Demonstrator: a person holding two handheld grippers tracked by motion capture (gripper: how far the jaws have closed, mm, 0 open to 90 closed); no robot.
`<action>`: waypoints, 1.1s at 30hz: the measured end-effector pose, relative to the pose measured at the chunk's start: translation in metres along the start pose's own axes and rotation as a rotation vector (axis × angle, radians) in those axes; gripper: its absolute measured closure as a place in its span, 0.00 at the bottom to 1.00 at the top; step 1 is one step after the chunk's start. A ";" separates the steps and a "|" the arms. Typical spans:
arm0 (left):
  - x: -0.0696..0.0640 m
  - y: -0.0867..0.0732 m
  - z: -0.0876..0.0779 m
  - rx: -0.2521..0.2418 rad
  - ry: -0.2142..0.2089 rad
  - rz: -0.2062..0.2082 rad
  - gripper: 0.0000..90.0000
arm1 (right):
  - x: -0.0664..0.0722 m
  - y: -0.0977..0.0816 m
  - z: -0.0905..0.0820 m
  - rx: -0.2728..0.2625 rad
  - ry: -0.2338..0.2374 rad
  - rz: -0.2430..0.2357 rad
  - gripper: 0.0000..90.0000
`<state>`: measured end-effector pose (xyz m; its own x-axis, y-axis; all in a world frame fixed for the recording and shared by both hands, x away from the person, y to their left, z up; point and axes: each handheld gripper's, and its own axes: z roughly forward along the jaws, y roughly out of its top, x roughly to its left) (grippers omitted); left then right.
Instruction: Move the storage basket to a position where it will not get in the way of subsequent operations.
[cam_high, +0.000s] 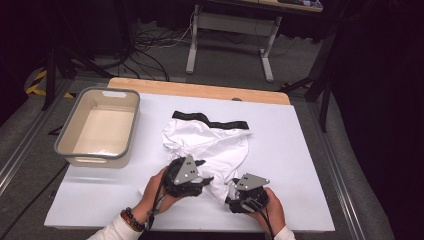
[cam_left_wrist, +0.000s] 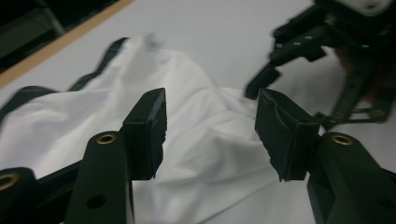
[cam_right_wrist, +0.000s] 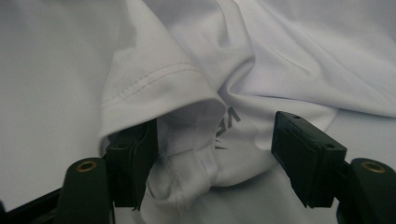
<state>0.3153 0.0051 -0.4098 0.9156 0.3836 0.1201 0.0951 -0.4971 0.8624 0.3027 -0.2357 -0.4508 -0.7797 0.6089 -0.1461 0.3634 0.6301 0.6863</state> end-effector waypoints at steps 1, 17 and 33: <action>-0.009 -0.001 0.006 0.023 -0.019 0.018 0.50 | -0.001 0.003 -0.008 -0.001 -0.026 -0.040 0.36; -0.014 -0.023 0.051 0.216 -0.149 -0.011 0.48 | -0.037 -0.013 -0.014 -0.077 -0.051 0.209 0.53; -0.012 -0.025 0.028 0.216 -0.235 0.099 0.95 | -0.033 -0.014 -0.018 -0.017 -0.018 0.186 1.00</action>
<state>0.3130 -0.0089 -0.4469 0.9873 0.1474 0.0599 0.0584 -0.6860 0.7252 0.3140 -0.2733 -0.4433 -0.6903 0.7230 -0.0282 0.4917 0.4973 0.7148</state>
